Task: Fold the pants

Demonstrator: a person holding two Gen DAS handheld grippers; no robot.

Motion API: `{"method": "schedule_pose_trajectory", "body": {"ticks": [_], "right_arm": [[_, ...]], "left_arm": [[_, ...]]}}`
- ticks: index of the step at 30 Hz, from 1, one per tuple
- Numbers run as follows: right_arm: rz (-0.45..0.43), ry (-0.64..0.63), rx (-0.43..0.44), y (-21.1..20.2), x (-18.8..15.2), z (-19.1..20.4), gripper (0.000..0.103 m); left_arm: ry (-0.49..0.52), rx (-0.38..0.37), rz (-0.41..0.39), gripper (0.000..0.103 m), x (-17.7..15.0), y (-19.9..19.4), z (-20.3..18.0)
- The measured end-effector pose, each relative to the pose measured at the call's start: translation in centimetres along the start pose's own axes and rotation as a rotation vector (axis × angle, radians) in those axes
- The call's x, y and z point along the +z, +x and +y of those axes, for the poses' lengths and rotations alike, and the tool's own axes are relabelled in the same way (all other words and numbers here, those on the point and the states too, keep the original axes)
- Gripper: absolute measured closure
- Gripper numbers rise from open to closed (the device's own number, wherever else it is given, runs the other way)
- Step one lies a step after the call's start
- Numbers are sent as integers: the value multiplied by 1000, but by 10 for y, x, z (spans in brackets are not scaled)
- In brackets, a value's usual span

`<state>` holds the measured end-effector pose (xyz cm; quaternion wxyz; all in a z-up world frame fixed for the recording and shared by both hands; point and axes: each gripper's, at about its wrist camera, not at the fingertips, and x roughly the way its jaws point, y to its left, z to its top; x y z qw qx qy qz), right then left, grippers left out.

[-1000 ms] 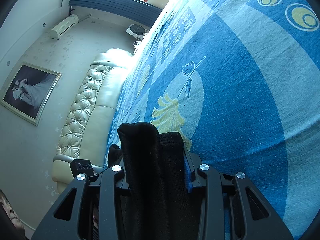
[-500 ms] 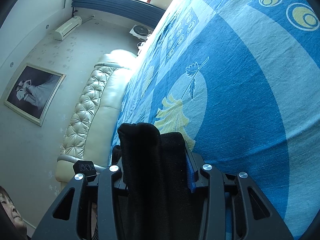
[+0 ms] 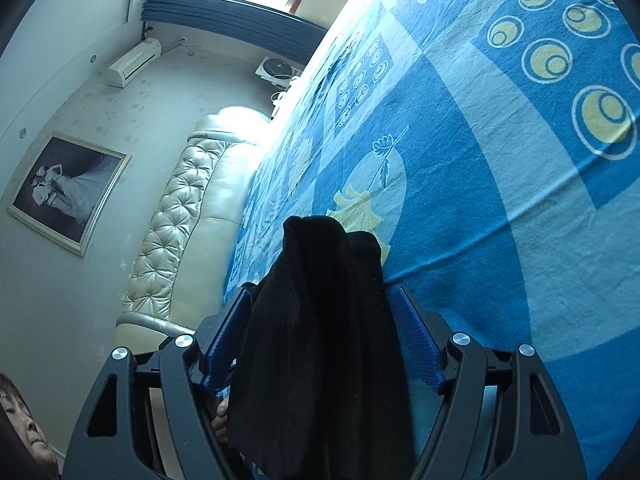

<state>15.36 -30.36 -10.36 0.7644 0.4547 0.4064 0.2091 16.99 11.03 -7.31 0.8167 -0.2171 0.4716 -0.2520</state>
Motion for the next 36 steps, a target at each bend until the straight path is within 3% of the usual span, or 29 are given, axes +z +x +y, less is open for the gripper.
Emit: {"method": "schedule_pose_trajectory", "body": {"ticks": [8,15,19,23,31,33,34,36], "right_arm": [[-17,45,-15,-33,-31,-10,29],[13,16,-53,-22,-50,2,26],[58,-35,-116,-11,-60,13,25],[70,-66,-159,-5,-63,18,21],[101,-18,-133,-5,-63,15,19],[113,-7,-125,-5,-64,14,19],[121,-7,-129,-4,-64,14,20],[131,-16,-149,-2,-65,13,22]], "left_arm": [[-51,-59,6,20,-39,-24,7],[-58,-109,19,15,-59,-30,4],[-70,-111,28,14,-58,-26,3],[-143,-177,48,13,-58,-26,9],[-231,-321,143,13,-63,-15,10],[-228,-295,167,21,-65,-10,7],[-222,-261,177,33,-67,-8,6],[-230,-222,193,45,-68,-3,7]]}}
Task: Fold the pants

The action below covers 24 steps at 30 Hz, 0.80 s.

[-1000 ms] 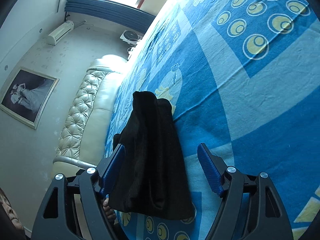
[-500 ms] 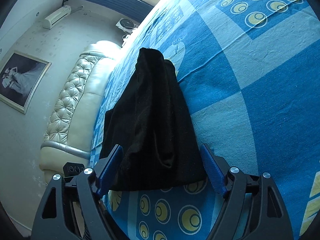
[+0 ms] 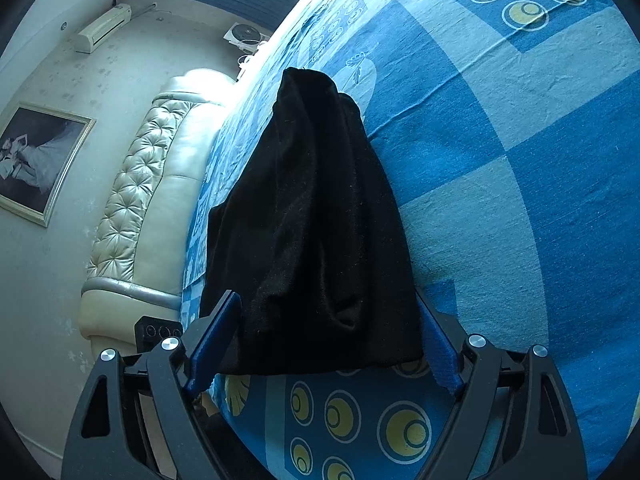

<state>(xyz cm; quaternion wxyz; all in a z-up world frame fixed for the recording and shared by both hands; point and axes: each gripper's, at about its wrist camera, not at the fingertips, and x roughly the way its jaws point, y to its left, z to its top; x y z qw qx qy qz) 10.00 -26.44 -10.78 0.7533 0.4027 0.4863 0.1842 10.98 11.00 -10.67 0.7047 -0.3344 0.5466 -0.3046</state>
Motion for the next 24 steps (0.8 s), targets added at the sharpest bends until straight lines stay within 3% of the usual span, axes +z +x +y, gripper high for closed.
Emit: {"method": "schedule_pose_trajectory", "body": {"ticks": [2,4,7,9,14,24], "right_arm": [[7,-13,-33,2,-1,3,27],[18,-17,-51,3,-2,2,42],[15,-10,-27,-3,-3,1,57],[9,-14,-19,-8,-4,3,61],[-4,-15,-12,-17,-9,5,64],[18,-2,-7,-32,-35,2,64]], "left_arm": [[-14,-1,2,51,0,0,1],[-18,4,-1,57,-1,0,1],[15,32,-16,64,-4,-4,-7],[46,75,-34,64,-6,-7,-16],[115,188,-71,65,-16,-11,-36],[123,238,-56,65,-36,-17,-46]]}}
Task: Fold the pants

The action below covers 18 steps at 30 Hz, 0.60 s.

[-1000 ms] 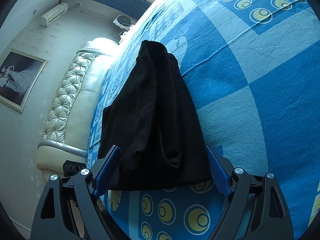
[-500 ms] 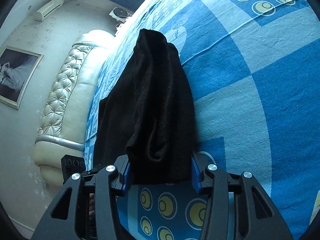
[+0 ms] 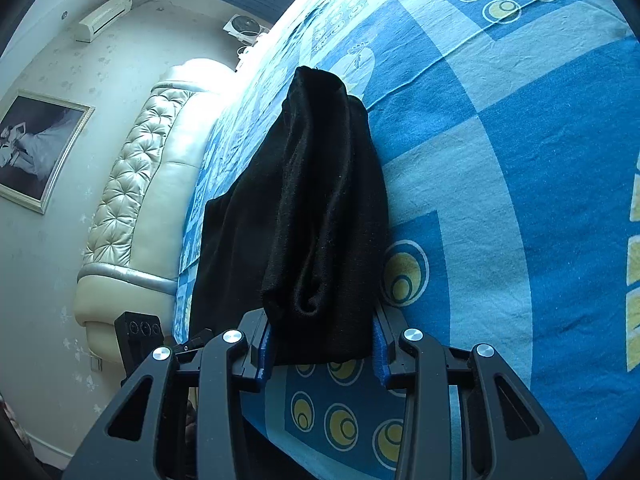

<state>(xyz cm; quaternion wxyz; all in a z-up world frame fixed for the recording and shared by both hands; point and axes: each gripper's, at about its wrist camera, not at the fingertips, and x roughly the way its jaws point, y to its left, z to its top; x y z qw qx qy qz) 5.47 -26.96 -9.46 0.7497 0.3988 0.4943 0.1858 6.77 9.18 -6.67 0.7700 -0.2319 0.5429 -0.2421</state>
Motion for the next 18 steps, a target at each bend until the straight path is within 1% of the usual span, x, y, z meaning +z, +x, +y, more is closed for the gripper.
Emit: {"method": "schedule_pose_trajectory", "body": {"ticks": [6,10,15,18], "right_arm": [[6,10,1,-8,-14,-1,64],[11,17,0,-11,-21,-1,64],[11,28,-3,-8,-21,1,64],[12,37,-6,-4,-21,-3,64]], "left_arm": [[7,13,8,65,-7,-4,-3],[6,15,13,65,-5,-4,-5],[9,13,12,65,8,1,-5],[9,12,8,65,9,4,-6]]}}
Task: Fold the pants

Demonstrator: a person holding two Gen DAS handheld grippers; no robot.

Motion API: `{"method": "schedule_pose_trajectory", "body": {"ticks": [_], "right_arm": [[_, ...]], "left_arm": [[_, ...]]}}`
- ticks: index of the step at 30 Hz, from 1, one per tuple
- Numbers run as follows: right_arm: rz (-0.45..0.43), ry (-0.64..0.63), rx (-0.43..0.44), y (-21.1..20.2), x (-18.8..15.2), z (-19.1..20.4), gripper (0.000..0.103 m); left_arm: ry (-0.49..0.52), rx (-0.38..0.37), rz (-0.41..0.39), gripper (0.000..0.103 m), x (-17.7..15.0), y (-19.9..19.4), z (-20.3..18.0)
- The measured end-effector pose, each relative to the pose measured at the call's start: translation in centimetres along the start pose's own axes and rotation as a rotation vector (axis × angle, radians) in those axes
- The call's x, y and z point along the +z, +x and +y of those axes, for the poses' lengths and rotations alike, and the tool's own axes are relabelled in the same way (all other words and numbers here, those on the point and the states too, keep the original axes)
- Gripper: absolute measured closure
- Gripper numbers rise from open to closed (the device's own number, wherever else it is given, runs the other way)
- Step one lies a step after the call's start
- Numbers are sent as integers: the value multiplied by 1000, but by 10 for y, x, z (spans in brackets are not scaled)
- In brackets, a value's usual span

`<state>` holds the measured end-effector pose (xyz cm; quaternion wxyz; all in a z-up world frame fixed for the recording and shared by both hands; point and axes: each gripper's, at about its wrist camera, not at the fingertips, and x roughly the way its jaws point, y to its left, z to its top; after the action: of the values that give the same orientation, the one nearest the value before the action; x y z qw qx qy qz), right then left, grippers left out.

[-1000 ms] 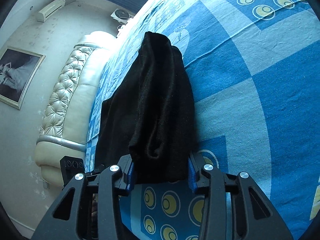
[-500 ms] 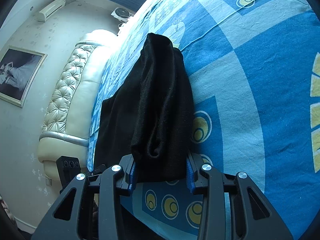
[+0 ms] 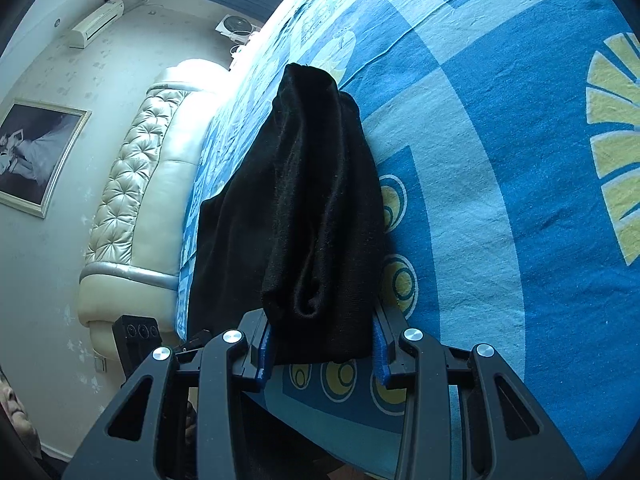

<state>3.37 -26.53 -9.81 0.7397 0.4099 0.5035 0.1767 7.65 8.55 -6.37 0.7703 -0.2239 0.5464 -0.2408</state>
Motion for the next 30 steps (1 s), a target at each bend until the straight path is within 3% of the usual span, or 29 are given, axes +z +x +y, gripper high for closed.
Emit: {"method": "schedule_pose_trajectory", "body": {"ticks": [19,22,26,30], "right_arm": [[-4,32,28,1,-5,-12,64],[-9,41,42,1,-6,-16,64],[-16,58,68,0,-7,-23,59],[-33,90,122,-3,-7,-27,49]], "left_arm": [[5,-19,-7,61,-6,4,3],[19,-16,-8,55,-6,5,4],[57,13,-39,38,-7,3,3],[76,14,-47,22,-10,4,-2]]}}
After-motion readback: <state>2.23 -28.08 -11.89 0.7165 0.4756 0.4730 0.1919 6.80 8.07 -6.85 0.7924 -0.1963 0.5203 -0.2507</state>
